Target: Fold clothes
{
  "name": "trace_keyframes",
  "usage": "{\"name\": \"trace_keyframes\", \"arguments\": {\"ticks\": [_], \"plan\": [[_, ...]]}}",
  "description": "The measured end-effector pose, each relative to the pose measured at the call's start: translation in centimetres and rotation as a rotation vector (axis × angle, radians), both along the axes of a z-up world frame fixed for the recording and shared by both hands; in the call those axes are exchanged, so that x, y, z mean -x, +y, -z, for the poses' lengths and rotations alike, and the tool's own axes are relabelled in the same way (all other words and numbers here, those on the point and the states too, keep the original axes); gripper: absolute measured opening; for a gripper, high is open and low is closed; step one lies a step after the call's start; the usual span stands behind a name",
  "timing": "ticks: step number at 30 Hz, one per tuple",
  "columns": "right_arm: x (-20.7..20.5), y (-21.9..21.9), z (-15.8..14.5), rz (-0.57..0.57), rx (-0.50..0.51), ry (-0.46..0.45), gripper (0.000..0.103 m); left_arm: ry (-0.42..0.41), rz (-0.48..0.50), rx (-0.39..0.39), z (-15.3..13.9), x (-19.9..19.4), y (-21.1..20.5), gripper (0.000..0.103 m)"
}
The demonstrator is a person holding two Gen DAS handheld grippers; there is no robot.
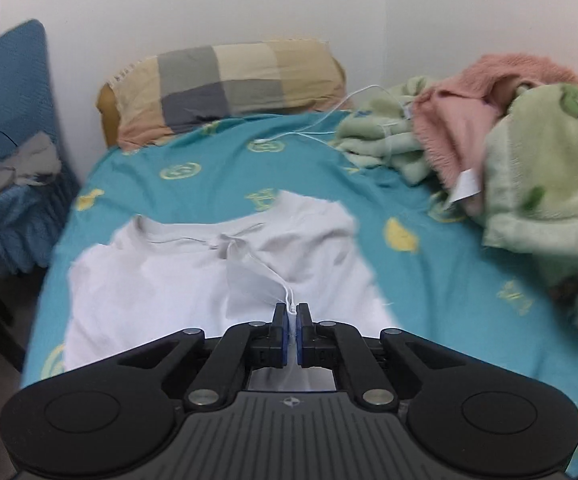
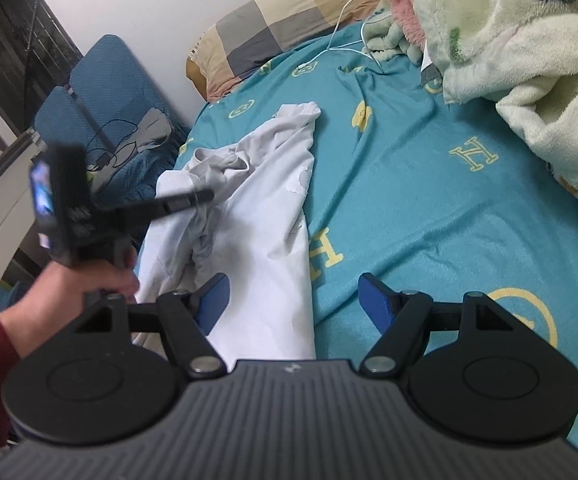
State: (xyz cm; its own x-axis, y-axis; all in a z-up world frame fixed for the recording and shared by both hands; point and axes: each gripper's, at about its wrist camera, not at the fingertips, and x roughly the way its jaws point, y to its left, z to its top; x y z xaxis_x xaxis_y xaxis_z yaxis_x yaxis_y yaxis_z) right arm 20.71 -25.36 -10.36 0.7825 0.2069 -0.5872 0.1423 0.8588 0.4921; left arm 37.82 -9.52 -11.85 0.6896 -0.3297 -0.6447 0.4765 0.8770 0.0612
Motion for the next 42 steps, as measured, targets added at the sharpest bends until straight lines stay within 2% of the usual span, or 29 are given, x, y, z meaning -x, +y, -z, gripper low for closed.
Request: {"name": "trace_keyframes", "arguments": {"ticks": [2,4,6,8,10,12,13,15,17,20,23,26,28,30,32,33,34,35,37,42], "plan": [[-0.2,0.1,0.2,-0.004,0.001,0.002,0.073,0.027,0.011,-0.018,0.0,0.4,-0.8,0.006],[-0.4,0.2,0.4,-0.008,0.001,0.009,0.073,0.042,-0.011,-0.049,0.0,0.9,-0.6,0.015],[-0.5,0.3,0.4,-0.012,0.000,0.011,0.073,0.079,-0.064,-0.015,-1.1,1.8,1.1,0.026],[-0.3,0.2,0.3,-0.008,-0.001,0.006,0.073,0.117,-0.120,0.027,-3.1,3.8,3.5,0.036],[0.0,0.2,0.1,-0.004,0.004,-0.003,0.073,0.180,-0.175,0.064,-4.7,6.7,6.9,0.052],[0.2,0.4,-0.1,-0.012,0.010,-0.008,0.073,0.250,-0.234,0.097,-5.9,10.1,10.4,0.060],[0.3,0.6,-0.3,-0.019,0.016,-0.009,0.073,0.291,-0.273,0.105,-5.9,11.9,12.5,0.066],[0.7,0.8,-0.6,-0.030,0.025,-0.013,0.073,0.403,-0.377,0.113,-4.8,15.4,16.4,0.068],[1.4,1.1,-1.0,-0.041,0.037,-0.020,0.073,0.524,-0.483,0.121,-3.1,18.4,20.1,0.066],[2.9,1.6,-1.9,-0.068,0.025,-0.022,0.073,0.667,-0.592,0.136,-0.3,21.5,24.0,0.063],[4.8,2.6,-2.7,-0.091,0.025,-0.028,0.073,0.774,-0.601,0.234,0.6,22.8,26.1,0.061],[6.3,3.3,-3.3,-0.091,0.056,-0.038,0.073,0.758,-0.592,0.221,-0.2,23.1,26.7,0.058],[6.5,3.6,-3.1,-0.090,0.047,-0.017,0.073,0.801,-0.604,0.202,0.2,22.9,26.7,0.054],[6.6,3.9,-2.8,-0.097,0.045,0.004,0.073,0.824,-0.564,0.163,0.4,23.0,25.5,0.051],[6.5,4.5,-2.4,-0.121,0.067,0.018,0.073,0.843,-0.523,0.123,0.7,23.0,24.3,0.043],[6.5,4.7,-2.2,-0.134,0.071,0.022,0.073,0.837,-0.500,0.094,0.6,23.1,23.5,0.031],[6.4,4.8,-2.1,-0.146,0.062,0.026,0.073,0.824,-0.481,0.061,0.3,23.3,22.7,0.012],[6.4,4.9,-2.0,-0.157,0.053,0.029,0.073,0.799,-0.460,0.013,-0.2,23.5,21.9,0.006],[6.5,5.0,-2.0,-0.168,0.040,0.025,0.073,0.743,-0.415,-0.086,-1.3,24.0,20.3,0.003],[6.3,4.6,-2.1,-0.172,-0.003,0.021,0.073,0.487,-0.255,-0.323,-7.6,26.5,15.4,0.003]]}}
